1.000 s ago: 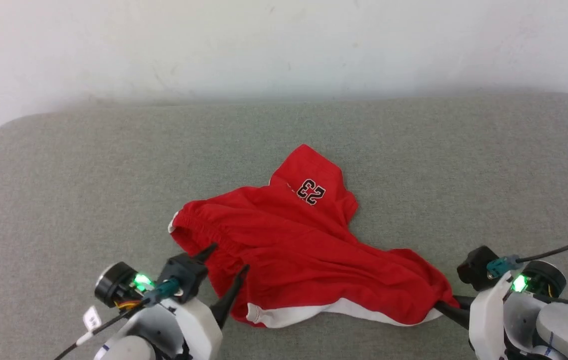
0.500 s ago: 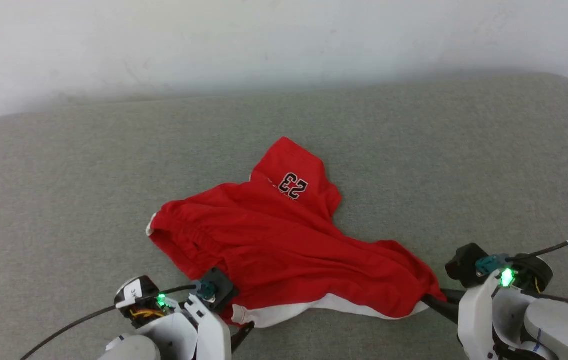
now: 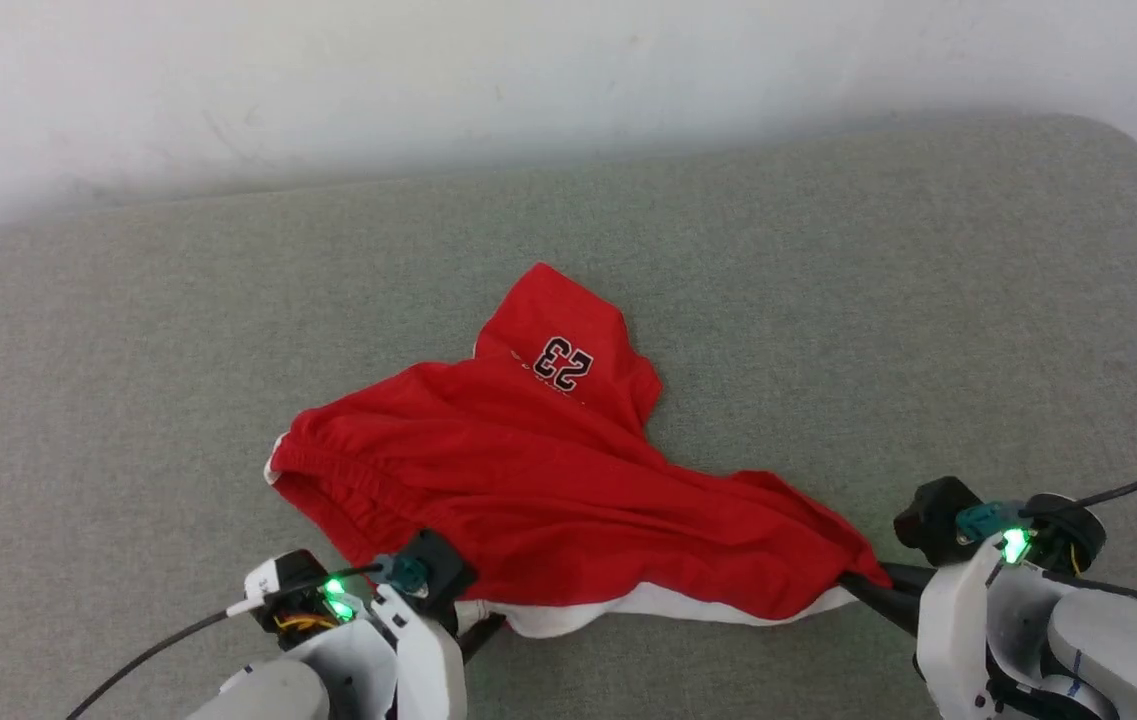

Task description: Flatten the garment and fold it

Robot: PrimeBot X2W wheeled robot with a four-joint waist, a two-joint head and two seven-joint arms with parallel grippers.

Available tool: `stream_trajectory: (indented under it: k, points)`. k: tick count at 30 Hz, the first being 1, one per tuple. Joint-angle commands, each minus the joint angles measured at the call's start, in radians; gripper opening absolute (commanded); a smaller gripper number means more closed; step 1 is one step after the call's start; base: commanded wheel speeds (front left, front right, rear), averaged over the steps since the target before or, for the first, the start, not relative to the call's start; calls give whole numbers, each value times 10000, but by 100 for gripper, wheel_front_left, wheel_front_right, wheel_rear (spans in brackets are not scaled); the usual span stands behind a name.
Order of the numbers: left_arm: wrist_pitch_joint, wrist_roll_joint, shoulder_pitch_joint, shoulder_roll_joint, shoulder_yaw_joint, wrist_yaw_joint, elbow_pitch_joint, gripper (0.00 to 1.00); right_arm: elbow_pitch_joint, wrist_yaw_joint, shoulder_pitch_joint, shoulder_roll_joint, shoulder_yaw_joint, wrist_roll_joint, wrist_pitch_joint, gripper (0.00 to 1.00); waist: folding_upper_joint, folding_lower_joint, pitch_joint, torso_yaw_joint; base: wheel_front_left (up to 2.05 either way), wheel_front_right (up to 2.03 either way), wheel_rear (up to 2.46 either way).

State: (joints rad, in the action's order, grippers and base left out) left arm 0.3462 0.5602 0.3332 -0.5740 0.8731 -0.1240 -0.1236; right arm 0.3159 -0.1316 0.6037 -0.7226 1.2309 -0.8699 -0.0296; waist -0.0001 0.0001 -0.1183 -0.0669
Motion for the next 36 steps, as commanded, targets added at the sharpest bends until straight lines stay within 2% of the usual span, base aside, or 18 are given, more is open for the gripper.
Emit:
stream_trajectory:
  k: [1,4,9,13,17,23,32,36]
  points:
    - [-165,117,-14,-1,-97,-45,71,0,0,9,-75,19,-37,63,148,0,1,-1,145,116,0,0,0]
    - [-598,507,-195,-100,-516,99,538,0,-100,9,-142,-74,-241,167,569,0,1,-1,339,276,0,0,0]
    - [-1370,744,-8,-271,-1369,513,1499,0,-408,9,-119,-262,-1181,77,1459,0,1,-1,606,556,0,0,0]
    - [-1865,831,691,-321,-2063,594,1844,0,-735,9,337,-427,-2136,-61,1879,0,1,-1,679,643,0,0,0]
    - [-2279,1147,1750,-121,-2792,536,1899,0,-911,9,1211,-415,-2998,-105,1975,0,1,-1,492,590,0,0,0]
    - [-2593,1088,4053,350,-3383,369,1242,0,-583,9,2840,19,-4240,-387,2040,0,1,-1,-251,473,0,0,0]
    - [-3260,585,8054,1232,-3627,101,-513,0,471,9,6254,533,-5243,384,1694,0,1,-1,-2238,280,0,0,0]
    - [-3940,279,10006,1620,-3795,45,-1582,0,1110,9,8039,836,-5674,978,1678,0,1,-1,-3266,176,0,0,0]
